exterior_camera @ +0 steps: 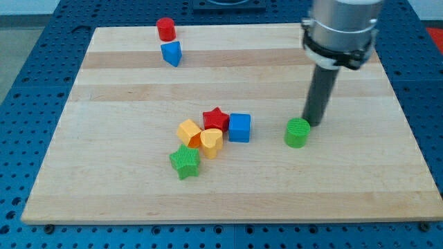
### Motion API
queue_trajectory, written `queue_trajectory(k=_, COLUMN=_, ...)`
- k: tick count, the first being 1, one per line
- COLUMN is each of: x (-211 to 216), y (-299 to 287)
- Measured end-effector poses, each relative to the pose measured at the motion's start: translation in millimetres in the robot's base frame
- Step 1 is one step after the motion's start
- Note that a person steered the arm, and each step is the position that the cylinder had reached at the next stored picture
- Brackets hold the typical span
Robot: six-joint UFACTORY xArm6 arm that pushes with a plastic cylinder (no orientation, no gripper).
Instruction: Push the green circle closer to the blue cube
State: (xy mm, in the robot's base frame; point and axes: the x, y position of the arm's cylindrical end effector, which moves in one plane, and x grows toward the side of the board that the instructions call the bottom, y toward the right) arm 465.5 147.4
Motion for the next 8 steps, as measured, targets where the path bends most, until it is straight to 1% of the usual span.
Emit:
queue_trajectory(k=1, x=21, y=-8)
queue_trajectory(k=2, x=-2, y=-25)
queue_trajectory(k=3, x=-4, y=-26)
queue_trajectory(k=4, x=29, y=-25)
queue_trajectory(k=5, x=30, y=-39)
queue_trajectory(k=6, x=18, y=-51)
queue_trajectory(k=8, x=21, y=-78)
